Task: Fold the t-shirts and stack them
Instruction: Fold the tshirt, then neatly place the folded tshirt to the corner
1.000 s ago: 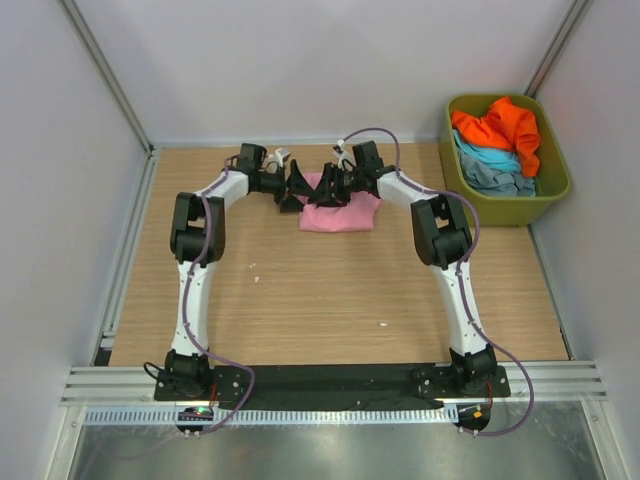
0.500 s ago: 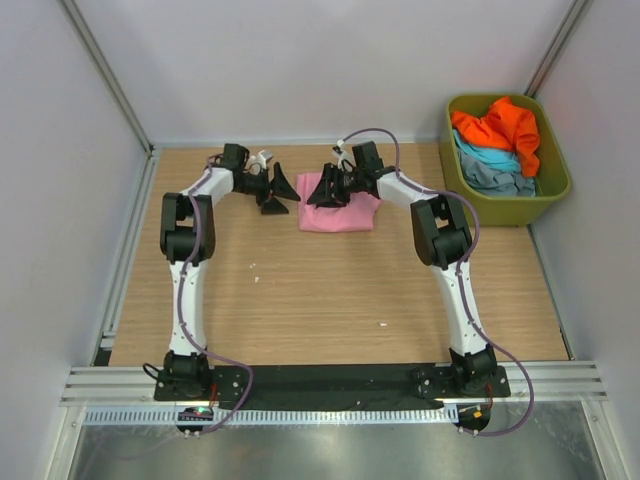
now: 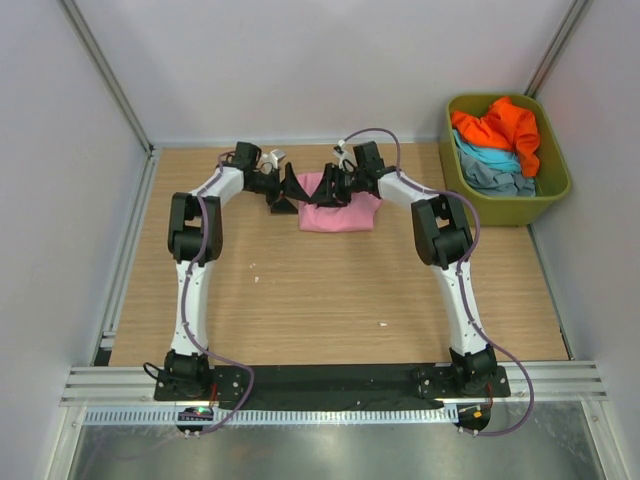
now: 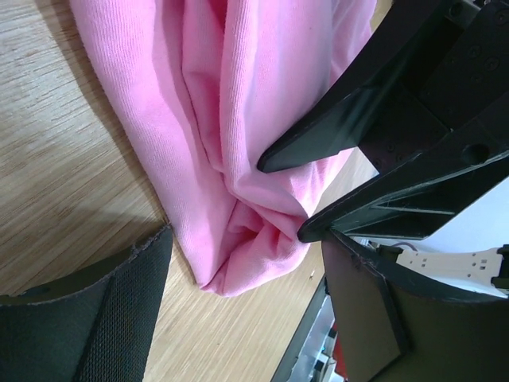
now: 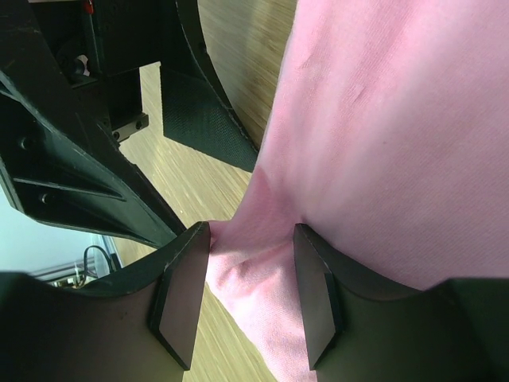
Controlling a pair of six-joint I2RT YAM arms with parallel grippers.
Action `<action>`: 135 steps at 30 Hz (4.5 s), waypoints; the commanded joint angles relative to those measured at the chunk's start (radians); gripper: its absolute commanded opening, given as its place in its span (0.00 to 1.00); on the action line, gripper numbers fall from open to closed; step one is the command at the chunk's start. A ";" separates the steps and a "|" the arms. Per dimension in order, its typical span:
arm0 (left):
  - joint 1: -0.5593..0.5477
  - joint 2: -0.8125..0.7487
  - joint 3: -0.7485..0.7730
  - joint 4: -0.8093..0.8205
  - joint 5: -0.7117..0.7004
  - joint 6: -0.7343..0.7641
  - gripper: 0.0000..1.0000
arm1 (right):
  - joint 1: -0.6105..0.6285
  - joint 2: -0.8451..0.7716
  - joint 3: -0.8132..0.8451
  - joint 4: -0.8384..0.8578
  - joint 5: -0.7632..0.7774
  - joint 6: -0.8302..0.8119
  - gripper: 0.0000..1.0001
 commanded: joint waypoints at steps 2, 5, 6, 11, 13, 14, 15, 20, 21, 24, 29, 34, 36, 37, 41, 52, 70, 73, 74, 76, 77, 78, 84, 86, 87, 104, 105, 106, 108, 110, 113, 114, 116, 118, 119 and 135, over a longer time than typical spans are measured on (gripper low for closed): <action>-0.010 0.030 0.024 0.025 -0.017 -0.007 0.78 | 0.008 -0.053 -0.001 0.011 -0.009 -0.008 0.53; -0.015 0.039 0.026 0.036 -0.017 -0.019 0.78 | 0.004 -0.065 0.004 0.017 -0.015 0.005 0.52; -0.018 0.041 0.024 0.040 -0.016 -0.023 0.78 | -0.001 -0.085 0.011 0.016 -0.015 0.005 0.52; -0.019 0.053 0.026 0.043 -0.016 -0.029 0.78 | -0.028 -0.131 0.013 0.000 -0.018 0.002 0.52; -0.019 0.055 0.026 0.045 -0.016 -0.030 0.78 | -0.036 -0.151 0.002 0.000 -0.019 0.000 0.52; -0.019 0.055 0.026 0.046 -0.017 -0.030 0.78 | -0.036 -0.156 -0.001 -0.001 -0.019 -0.001 0.52; -0.019 0.055 0.026 0.045 -0.017 -0.029 0.78 | -0.039 -0.162 -0.004 -0.007 -0.021 -0.006 0.52; -0.019 0.062 0.032 0.039 -0.031 -0.023 0.77 | -0.045 -0.208 -0.021 -0.026 -0.033 -0.018 0.52; -0.018 0.064 0.032 0.036 -0.034 -0.018 0.77 | -0.045 -0.212 -0.028 -0.027 -0.032 -0.024 0.52; -0.019 0.067 0.035 0.028 -0.045 -0.012 0.74 | -0.048 -0.225 -0.039 -0.027 -0.024 -0.026 0.52; -0.021 0.079 0.041 0.010 -0.068 0.010 0.73 | -0.050 -0.231 -0.028 -0.038 -0.015 -0.046 0.52; -0.030 0.084 0.053 -0.026 -0.103 0.046 0.72 | -0.050 -0.248 -0.028 -0.058 -0.001 -0.078 0.53; -0.035 0.085 0.053 -0.038 -0.120 0.056 0.71 | -0.050 -0.252 -0.042 -0.058 0.002 -0.084 0.53; -0.035 0.082 0.055 -0.043 -0.126 0.060 0.71 | -0.051 -0.257 -0.048 -0.060 0.004 -0.086 0.53; -0.042 0.081 0.067 -0.059 -0.152 0.071 0.70 | -0.051 -0.269 -0.068 -0.060 0.010 -0.096 0.53; -0.059 0.067 0.052 -0.101 -0.209 0.106 0.67 | -0.051 -0.292 -0.091 -0.063 0.022 -0.118 0.54; -0.053 -0.011 0.036 -0.239 -0.431 0.273 0.00 | -0.084 -0.432 -0.164 -0.104 0.108 -0.297 0.53; -0.024 -0.051 0.039 -0.288 -0.491 0.353 0.00 | -0.094 -0.448 -0.113 -0.147 0.154 -0.376 0.54; -0.013 -0.078 0.041 -0.297 -0.493 0.367 0.00 | -0.099 -0.459 -0.105 -0.152 0.168 -0.383 0.54; 0.026 -0.102 0.044 -0.331 -0.503 0.416 0.00 | -0.114 -0.472 -0.096 -0.159 0.175 -0.396 0.54; 0.055 -0.123 0.050 -0.345 -0.529 0.433 0.00 | -0.122 -0.487 -0.097 -0.161 0.183 -0.400 0.55; 0.069 -0.131 0.055 -0.378 -0.542 0.489 0.00 | -0.128 -0.496 -0.099 -0.168 0.185 -0.406 0.55; 0.198 -0.042 0.329 -0.674 -0.660 0.657 0.00 | -0.140 -0.579 -0.143 -0.199 0.218 -0.468 0.55; 0.244 -0.030 0.363 -0.696 -0.689 0.686 0.00 | -0.140 -0.600 -0.165 -0.208 0.231 -0.489 0.55; 0.256 -0.031 0.369 -0.696 -0.724 0.695 0.00 | -0.142 -0.619 -0.174 -0.216 0.243 -0.494 0.55; 0.384 0.019 0.476 -0.612 -1.111 0.764 0.00 | -0.145 -0.679 -0.176 -0.302 0.333 -0.570 0.56; 0.387 0.024 0.477 -0.597 -1.132 0.770 0.00 | -0.144 -0.677 -0.168 -0.316 0.340 -0.574 0.56; 0.392 0.027 0.477 -0.580 -1.152 0.781 0.00 | -0.144 -0.677 -0.165 -0.322 0.347 -0.580 0.56; 0.405 0.044 0.495 -0.535 -1.197 0.781 0.00 | -0.144 -0.677 -0.160 -0.331 0.363 -0.584 0.56; 0.422 0.064 0.524 -0.509 -1.218 0.778 0.00 | -0.144 -0.680 -0.163 -0.331 0.370 -0.592 0.56; 0.436 0.111 0.591 -0.486 -1.261 0.793 0.00 | -0.145 -0.685 -0.173 -0.325 0.387 -0.593 0.56; 0.438 0.121 0.598 -0.471 -1.290 0.800 0.00 | -0.144 -0.686 -0.182 -0.325 0.390 -0.597 0.56; 0.439 0.137 0.608 -0.426 -1.307 0.818 0.00 | -0.144 -0.691 -0.189 -0.325 0.399 -0.603 0.56; 0.439 0.162 0.650 -0.409 -1.335 0.814 0.00 | -0.144 -0.691 -0.197 -0.328 0.406 -0.606 0.57; 0.439 0.170 0.662 -0.389 -1.346 0.810 0.00 | -0.144 -0.689 -0.199 -0.331 0.406 -0.606 0.57; 0.454 0.257 0.762 -0.328 -1.450 0.794 0.00 | -0.144 -0.648 -0.099 -0.408 0.429 -0.600 0.57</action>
